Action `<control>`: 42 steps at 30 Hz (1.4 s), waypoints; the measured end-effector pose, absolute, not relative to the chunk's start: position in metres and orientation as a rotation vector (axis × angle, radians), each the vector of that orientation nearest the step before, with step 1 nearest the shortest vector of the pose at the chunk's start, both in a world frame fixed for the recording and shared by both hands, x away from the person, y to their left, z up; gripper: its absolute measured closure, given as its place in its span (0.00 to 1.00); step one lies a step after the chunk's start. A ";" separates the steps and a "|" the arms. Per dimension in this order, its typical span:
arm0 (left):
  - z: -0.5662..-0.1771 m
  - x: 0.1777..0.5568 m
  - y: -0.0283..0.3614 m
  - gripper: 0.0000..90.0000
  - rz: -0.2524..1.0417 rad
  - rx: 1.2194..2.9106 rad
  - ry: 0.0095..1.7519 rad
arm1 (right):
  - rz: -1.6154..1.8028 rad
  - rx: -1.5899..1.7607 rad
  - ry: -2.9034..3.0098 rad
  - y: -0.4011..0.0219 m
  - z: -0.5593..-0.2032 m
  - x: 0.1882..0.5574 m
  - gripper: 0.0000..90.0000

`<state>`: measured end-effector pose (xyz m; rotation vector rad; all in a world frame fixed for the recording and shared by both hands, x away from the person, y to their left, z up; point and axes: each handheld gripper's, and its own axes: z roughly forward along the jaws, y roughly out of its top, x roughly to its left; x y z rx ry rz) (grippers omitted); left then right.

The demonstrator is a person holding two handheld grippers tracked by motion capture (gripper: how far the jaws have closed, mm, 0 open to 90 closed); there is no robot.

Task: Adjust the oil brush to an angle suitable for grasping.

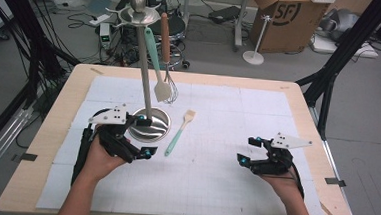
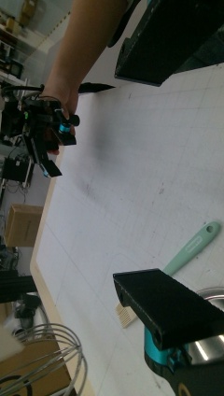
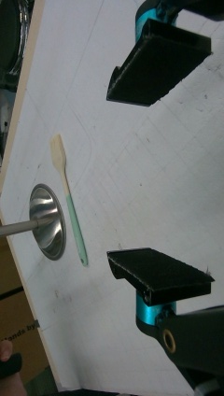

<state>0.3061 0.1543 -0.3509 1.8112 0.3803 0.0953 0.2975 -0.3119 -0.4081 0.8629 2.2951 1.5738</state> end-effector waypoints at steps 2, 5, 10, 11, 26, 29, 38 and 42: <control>-0.343 0.307 0.155 0.05 0.102 1.812 0.371 | 1.575 0.865 2.297 -0.312 -0.408 0.297 0.21; -0.332 0.307 0.156 0.05 0.108 1.804 0.365 | 1.573 0.861 2.295 -0.312 -0.408 0.297 0.21; -0.313 0.308 0.157 0.05 0.124 1.812 0.336 | 1.577 0.859 2.291 -0.312 -0.407 0.297 0.21; -0.308 0.307 0.156 0.05 0.129 1.812 0.333 | 1.577 0.859 2.292 -0.312 -0.407 0.297 0.21; -0.252 0.312 0.151 0.26 0.177 1.852 0.260 | 1.580 0.860 2.288 -0.313 -0.407 0.297 0.21; -0.245 0.315 0.151 0.36 0.173 1.867 0.245 | 1.577 0.865 2.292 -0.313 -0.407 0.297 0.21; -0.221 0.318 0.160 0.71 0.167 1.852 0.257 | 1.581 0.867 2.285 -0.314 -0.407 0.298 0.22; -0.212 0.318 0.162 0.84 0.179 1.843 0.275 | 1.580 0.863 2.285 -0.314 -0.407 0.298 0.22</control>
